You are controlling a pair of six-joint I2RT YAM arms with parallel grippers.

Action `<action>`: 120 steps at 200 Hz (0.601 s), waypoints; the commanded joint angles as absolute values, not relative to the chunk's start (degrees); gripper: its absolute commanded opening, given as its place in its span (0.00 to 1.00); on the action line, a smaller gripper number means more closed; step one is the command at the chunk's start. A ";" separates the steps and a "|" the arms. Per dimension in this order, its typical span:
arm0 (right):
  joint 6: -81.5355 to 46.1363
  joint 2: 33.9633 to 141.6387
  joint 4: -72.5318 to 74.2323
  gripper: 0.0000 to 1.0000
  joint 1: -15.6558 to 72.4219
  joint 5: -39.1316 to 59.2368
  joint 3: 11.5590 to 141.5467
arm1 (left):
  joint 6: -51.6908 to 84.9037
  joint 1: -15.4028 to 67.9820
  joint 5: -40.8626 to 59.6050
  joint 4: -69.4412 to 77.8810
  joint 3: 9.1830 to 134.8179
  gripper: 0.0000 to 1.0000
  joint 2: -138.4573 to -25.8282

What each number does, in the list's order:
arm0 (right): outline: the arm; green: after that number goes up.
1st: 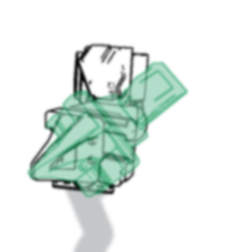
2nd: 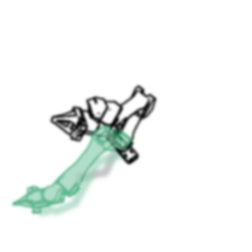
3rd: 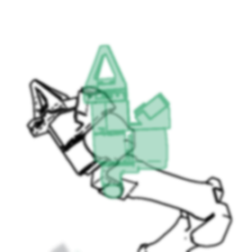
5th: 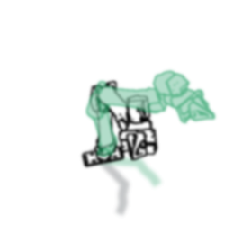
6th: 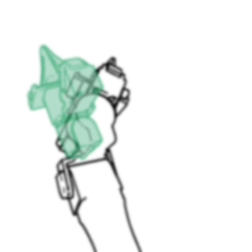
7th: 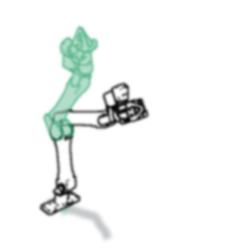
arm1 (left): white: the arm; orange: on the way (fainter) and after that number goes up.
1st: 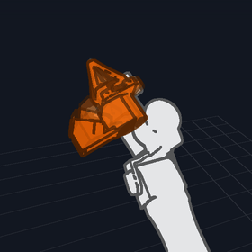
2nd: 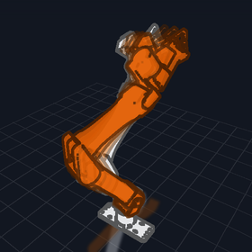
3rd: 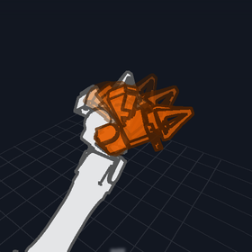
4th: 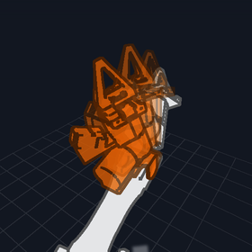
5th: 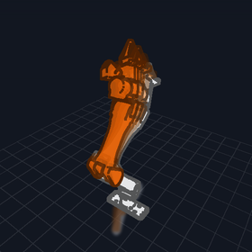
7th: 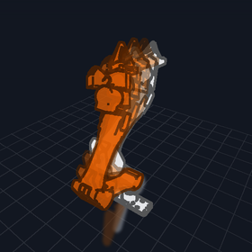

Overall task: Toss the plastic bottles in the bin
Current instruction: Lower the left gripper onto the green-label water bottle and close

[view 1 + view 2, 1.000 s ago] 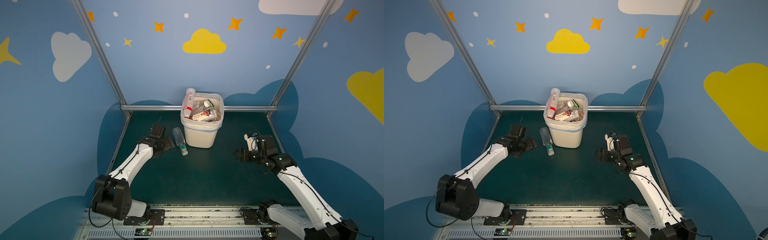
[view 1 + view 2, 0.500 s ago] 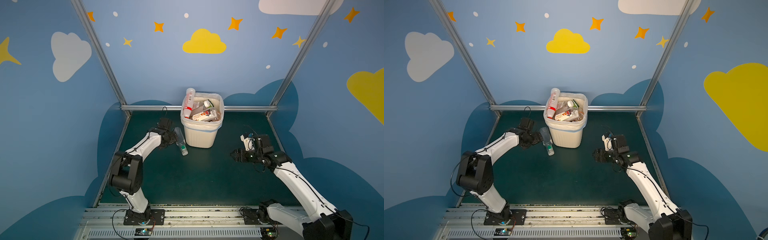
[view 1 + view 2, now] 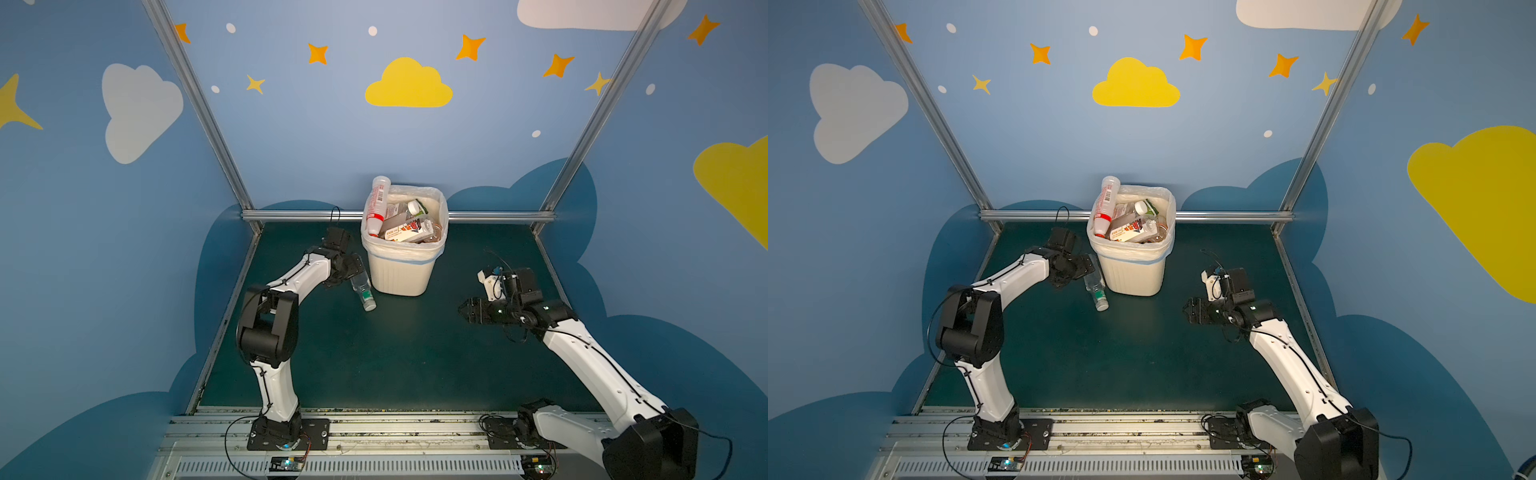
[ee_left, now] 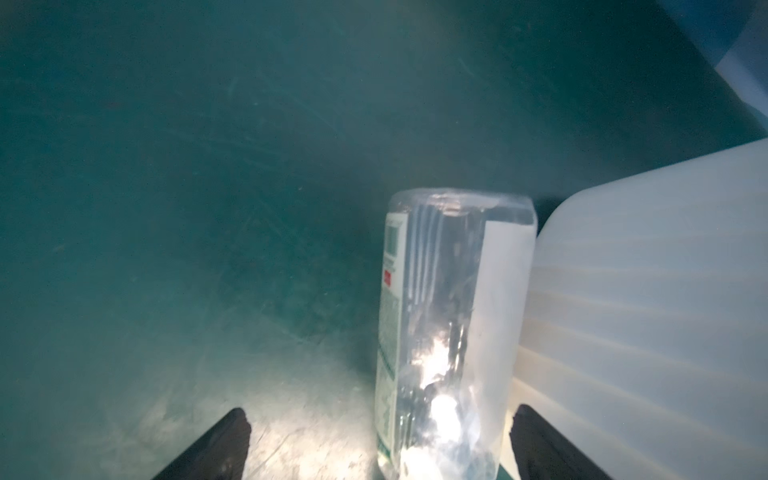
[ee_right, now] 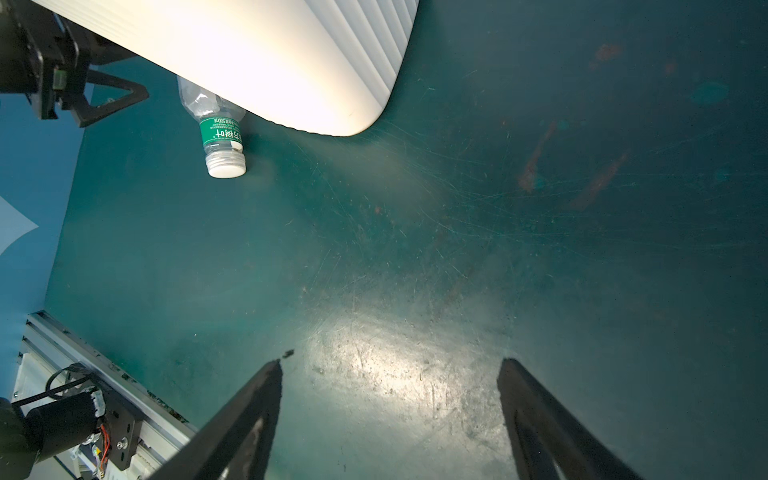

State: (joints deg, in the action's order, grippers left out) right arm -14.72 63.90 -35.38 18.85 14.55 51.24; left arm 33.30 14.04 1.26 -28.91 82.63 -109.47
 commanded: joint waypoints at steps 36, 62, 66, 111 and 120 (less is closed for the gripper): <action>-13.98 64.06 -34.93 0.83 18.90 13.90 51.86 | 32.79 15.51 2.21 -30.00 87.85 0.99 -113.93; -13.93 63.97 -34.82 0.83 18.87 13.63 51.86 | 32.44 15.86 1.76 -30.85 89.38 0.99 -115.78; -13.93 63.93 -34.82 0.83 18.90 13.62 51.86 | 32.39 15.82 1.76 -30.85 89.59 0.99 -115.98; -13.67 64.73 -34.72 0.83 18.70 13.16 51.86 | 31.95 15.88 1.58 -32.10 91.46 0.99 -117.84; -13.55 64.89 -34.69 0.83 18.71 13.25 51.94 | 31.90 15.91 1.49 -32.02 91.60 0.99 -118.12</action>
